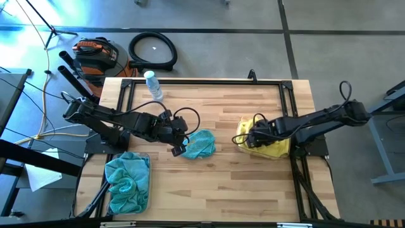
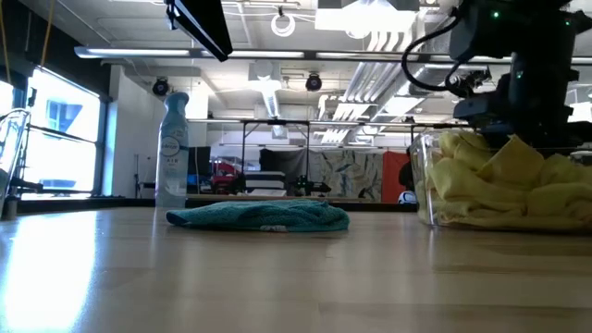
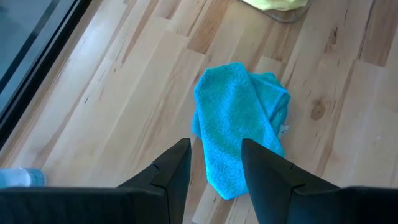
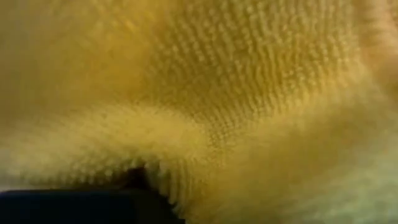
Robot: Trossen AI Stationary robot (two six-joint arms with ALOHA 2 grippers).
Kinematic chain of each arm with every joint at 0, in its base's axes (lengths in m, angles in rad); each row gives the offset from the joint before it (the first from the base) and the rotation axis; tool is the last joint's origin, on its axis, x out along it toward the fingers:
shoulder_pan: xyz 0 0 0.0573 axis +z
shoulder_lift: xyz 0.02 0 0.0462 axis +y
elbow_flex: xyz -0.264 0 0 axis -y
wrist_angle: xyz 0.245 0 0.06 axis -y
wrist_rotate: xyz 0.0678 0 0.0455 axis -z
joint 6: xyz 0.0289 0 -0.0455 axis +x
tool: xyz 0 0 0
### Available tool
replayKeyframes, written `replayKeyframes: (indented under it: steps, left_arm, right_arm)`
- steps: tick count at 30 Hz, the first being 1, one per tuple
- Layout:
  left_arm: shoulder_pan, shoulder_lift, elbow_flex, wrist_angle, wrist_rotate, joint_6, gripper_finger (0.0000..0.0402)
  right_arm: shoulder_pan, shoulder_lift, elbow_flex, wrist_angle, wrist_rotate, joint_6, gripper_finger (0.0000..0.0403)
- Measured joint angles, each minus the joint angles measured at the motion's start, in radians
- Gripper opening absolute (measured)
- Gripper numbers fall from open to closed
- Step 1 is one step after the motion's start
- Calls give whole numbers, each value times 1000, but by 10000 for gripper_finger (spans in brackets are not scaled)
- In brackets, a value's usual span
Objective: Sort microfiber towel by color & place in baskets
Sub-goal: Put the yellow microfiber towel into the right transparent bin
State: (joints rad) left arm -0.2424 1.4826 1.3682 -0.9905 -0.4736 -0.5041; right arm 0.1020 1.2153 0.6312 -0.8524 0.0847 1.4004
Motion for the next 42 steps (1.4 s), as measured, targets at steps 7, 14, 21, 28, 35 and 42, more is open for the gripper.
replayKeyframes:
  steps: [7, 14, 21, 28, 35, 42]
  left_arm:
    - [0, 0, 0, 0, 0, 0, 133]
    - [0, 0, 0, 0, 0, -6, 133]
    - [0, 0, 0, 0, 0, -15, 133]
    - [-1, 0, 0, 0, 0, -32, 133]
    - [-1, 0, 0, 1, 0, -42, 133]
    - [0, 0, 0, 1, 0, -42, 133]
  right_arm:
    - [7, -2, 245, -264, -50, -14, 142]
    - [54, -3, 494, -516, -21, -4, 142]
    - [73, -4, 596, -596, 270, 15, 142]
    - [14, 22, 467, -561, 287, 59, 142]
    - [-4, 23, 137, -212, 145, 63, 142]
    - [-3, 12, -74, 31, 162, 141, 142]
